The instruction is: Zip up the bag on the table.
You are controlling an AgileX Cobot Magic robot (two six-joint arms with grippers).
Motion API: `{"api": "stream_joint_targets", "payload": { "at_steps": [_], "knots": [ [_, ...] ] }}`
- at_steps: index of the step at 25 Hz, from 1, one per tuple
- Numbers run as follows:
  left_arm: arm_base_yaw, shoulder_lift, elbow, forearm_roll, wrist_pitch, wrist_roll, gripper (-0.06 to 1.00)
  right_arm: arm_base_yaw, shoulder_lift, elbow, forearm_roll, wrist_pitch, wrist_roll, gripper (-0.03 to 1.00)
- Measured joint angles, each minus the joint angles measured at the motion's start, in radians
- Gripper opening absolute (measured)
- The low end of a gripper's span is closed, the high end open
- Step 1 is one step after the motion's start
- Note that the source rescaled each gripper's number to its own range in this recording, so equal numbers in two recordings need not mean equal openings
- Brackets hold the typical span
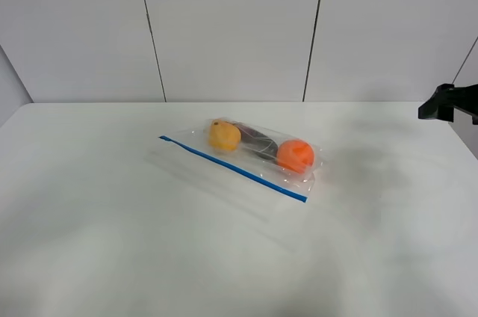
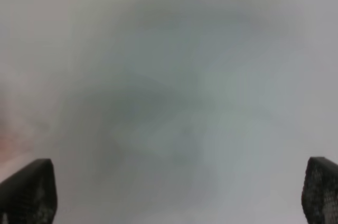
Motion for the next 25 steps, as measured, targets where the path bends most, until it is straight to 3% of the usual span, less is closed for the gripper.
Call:
{"api": "stream_joint_targets", "payload": {
  "at_steps": [3,9,25],
  "knots": [
    [0.000,0.000,0.000,0.000,0.000,0.000,1.00,0.000,-0.021,0.000,0.050,0.060,-0.059,1.00],
    [0.000,0.000,0.000,0.000,0.000,0.000,1.00,0.000,-0.028,0.000,0.063,0.097,-0.063,1.00],
    [0.000,0.000,0.000,0.000,0.000,0.000,1.00,0.000,-0.033,0.000,0.094,0.087,-0.078,1.00]
  ]
}}
